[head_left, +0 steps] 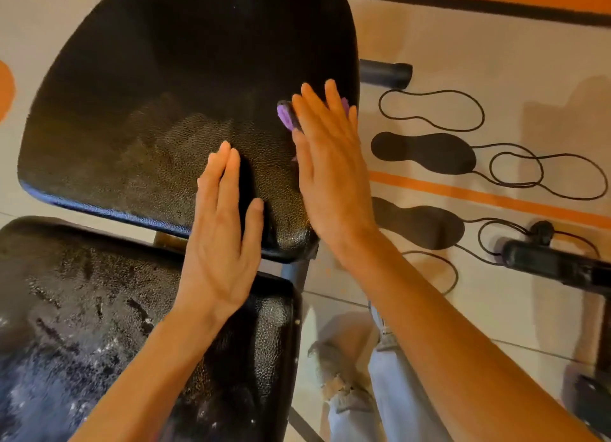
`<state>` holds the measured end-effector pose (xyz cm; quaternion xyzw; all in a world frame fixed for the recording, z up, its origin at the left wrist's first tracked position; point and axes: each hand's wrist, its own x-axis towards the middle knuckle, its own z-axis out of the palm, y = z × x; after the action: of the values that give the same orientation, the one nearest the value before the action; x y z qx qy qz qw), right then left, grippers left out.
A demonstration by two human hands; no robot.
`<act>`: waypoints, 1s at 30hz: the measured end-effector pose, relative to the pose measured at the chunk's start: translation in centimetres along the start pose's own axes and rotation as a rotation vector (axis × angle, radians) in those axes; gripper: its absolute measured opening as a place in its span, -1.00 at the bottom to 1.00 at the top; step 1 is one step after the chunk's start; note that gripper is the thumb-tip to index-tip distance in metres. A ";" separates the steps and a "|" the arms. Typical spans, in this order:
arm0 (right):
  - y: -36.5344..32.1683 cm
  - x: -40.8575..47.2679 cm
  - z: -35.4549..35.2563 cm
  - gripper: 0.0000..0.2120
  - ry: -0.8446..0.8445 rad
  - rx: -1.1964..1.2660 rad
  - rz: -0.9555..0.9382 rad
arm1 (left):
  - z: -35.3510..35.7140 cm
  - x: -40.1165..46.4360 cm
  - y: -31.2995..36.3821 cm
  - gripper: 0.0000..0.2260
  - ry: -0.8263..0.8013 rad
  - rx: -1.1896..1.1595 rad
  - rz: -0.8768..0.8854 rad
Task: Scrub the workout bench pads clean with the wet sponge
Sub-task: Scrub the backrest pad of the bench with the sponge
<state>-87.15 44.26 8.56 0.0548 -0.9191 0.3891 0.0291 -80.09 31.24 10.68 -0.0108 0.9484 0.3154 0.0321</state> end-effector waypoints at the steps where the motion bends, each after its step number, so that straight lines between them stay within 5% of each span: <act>1: -0.2 -2.4 0.3 -0.59 0.071 0.083 0.019 | -0.1 0.2 0.1 -0.49 -0.016 -0.029 0.024; 6: -1.8 -11.7 3.2 -0.55 0.143 0.494 0.047 | 1.0 1.5 0.8 -0.52 -0.175 -0.106 0.196; 13: 0.5 -3.7 1.4 -0.52 0.293 0.840 0.332 | 1.9 3.1 1.1 -0.55 -0.173 0.016 0.284; 19: -1.1 -11.4 3.4 -0.51 0.248 0.675 0.114 | 2.0 2.9 1.4 -0.57 -0.174 0.004 0.275; 24: 2.8 0.6 1.1 -0.62 0.314 0.888 0.432 | 2.1 2.7 2.1 -0.57 -0.160 0.037 0.227; 30: -1.7 -11.1 2.3 -0.46 0.206 0.955 0.326 | 1.7 2.6 2.3 -0.56 -0.175 -0.007 0.185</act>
<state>-75.92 42.32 7.05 -0.1207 -0.6280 0.7682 0.0300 -82.72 34.15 10.51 0.1043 0.9377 0.3202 0.0856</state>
